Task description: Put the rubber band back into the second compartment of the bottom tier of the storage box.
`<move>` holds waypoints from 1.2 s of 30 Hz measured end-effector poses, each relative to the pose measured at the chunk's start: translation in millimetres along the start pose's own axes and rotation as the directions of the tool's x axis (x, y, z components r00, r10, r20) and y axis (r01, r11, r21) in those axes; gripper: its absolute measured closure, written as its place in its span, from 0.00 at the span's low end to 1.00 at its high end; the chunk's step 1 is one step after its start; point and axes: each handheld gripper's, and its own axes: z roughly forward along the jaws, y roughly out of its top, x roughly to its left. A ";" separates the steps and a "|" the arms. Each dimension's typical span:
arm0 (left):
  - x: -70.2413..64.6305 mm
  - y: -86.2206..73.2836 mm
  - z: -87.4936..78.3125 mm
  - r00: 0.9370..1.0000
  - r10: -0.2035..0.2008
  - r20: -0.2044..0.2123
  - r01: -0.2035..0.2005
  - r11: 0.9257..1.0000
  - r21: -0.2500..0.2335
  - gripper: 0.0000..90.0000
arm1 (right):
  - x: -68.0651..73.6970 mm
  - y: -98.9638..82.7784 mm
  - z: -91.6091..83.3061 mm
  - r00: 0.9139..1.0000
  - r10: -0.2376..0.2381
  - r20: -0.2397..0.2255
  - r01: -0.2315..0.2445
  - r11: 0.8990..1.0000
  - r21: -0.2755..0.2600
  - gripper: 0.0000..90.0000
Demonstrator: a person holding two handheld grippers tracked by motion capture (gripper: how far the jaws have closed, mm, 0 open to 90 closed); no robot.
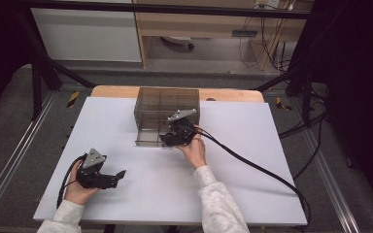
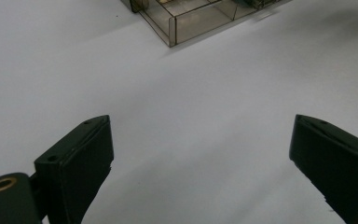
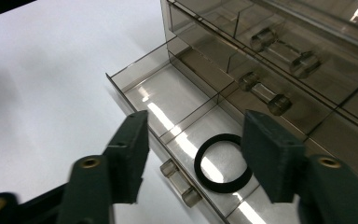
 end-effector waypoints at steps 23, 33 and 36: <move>0.0 0.1 0.0 1.000 0.000 -0.001 0.000 1.000 0.001 0.07 | 4.1 -7.1 -42.4 0.999 0.010 0.044 -0.009 1.000 -0.021 0.04; -0.3 0.1 0.4 1.000 0.001 -0.001 -0.001 1.000 0.002 0.07 | -1.9 -20.7 -57.6 0.999 0.021 0.033 -0.020 1.000 -0.013 0.01; -0.3 0.2 0.4 1.000 0.002 -0.001 -0.002 1.000 0.002 0.07 | -4.6 -25.4 -62.4 0.999 0.020 0.032 -0.020 1.000 -0.015 0.01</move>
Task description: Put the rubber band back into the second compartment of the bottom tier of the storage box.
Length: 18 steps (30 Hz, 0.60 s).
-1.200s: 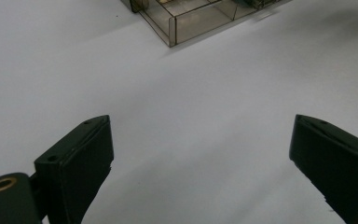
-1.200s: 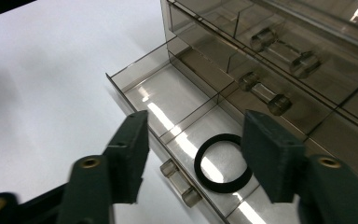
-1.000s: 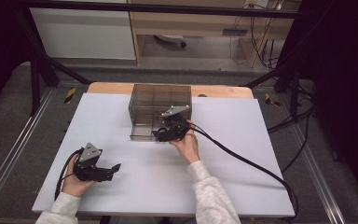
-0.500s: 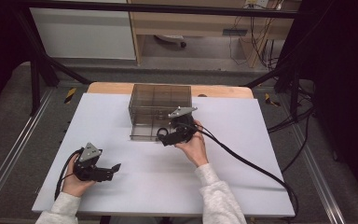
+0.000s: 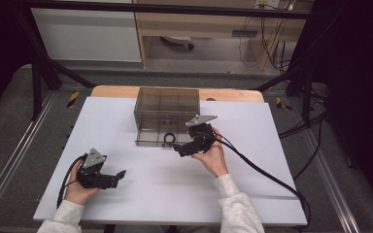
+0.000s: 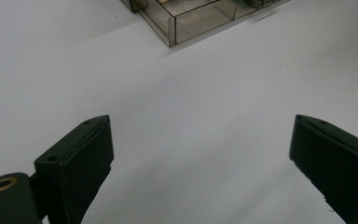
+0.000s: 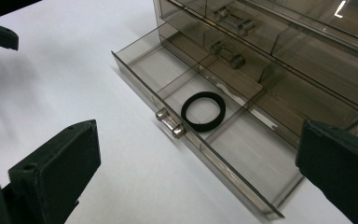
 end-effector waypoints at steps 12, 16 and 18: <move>0.0 0.1 -0.1 1.000 0.001 -0.001 -0.001 1.000 0.000 0.07 | -11.5 -21.1 -20.4 1.000 -0.008 -0.018 0.008 1.000 0.010 0.01; -0.2 0.2 -0.3 1.000 0.001 -0.002 -0.001 1.000 -0.001 0.07 | -15.1 -27.4 -27.2 1.000 -0.002 -0.017 0.002 1.000 0.010 0.01; -0.1 0.3 -0.5 1.000 0.001 -0.002 -0.001 1.000 -0.002 0.07 | -17.1 -30.5 -30.4 1.000 0.001 -0.015 -0.001 1.000 0.009 0.01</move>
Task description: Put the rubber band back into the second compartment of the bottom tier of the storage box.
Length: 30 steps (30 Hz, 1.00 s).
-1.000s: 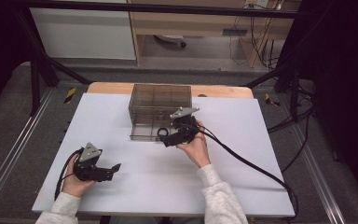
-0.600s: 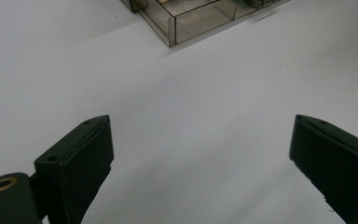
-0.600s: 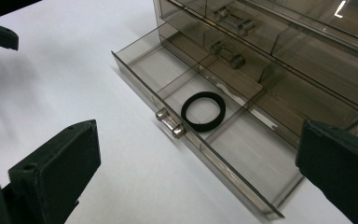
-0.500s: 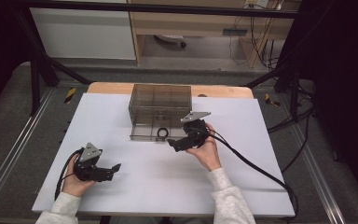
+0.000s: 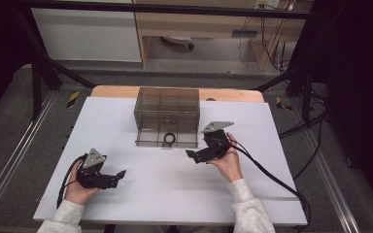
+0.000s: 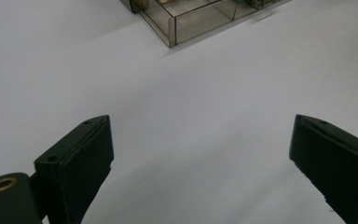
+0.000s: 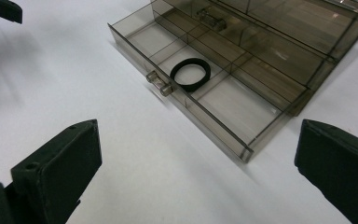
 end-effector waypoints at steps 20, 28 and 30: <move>-0.3 0.0 0.5 1.000 -0.005 0.006 0.005 1.000 0.007 0.08 | -22.6 -40.0 -31.9 0.999 0.039 0.038 -0.040 0.999 0.028 0.01; -0.4 0.1 0.8 1.000 -0.007 0.010 0.007 1.000 0.008 0.08 | -29.1 -55.7 -42.0 0.997 0.053 0.049 -0.055 0.998 0.027 0.01; -0.4 0.1 0.8 1.000 -0.007 0.010 0.007 1.000 0.009 0.09 | -30.9 -59.1 -44.8 0.997 0.055 0.049 -0.056 0.998 0.021 0.01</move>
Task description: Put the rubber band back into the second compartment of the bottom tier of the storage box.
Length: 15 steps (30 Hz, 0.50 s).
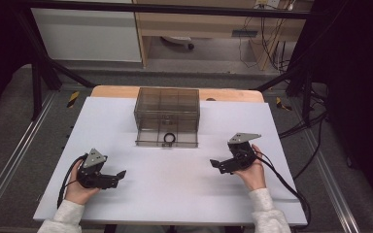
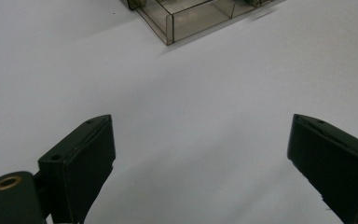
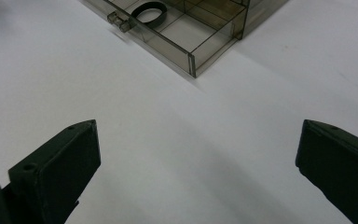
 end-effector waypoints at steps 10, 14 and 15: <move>-0.3 0.2 0.4 1.000 0.001 0.011 -0.001 1.000 0.006 0.09 | -10.7 -16.1 -8.2 1.000 0.021 0.015 -0.021 1.000 0.009 0.01; -0.6 0.7 1.0 1.000 0.002 0.018 -0.002 1.000 0.008 0.09 | -13.5 -21.7 -11.7 0.999 0.030 0.013 -0.030 1.000 0.005 0.00; -0.6 0.7 1.2 1.000 0.002 0.019 -0.002 1.000 0.008 0.09 | -14.3 -23.0 -12.9 1.000 0.027 0.013 -0.027 1.000 0.002 0.00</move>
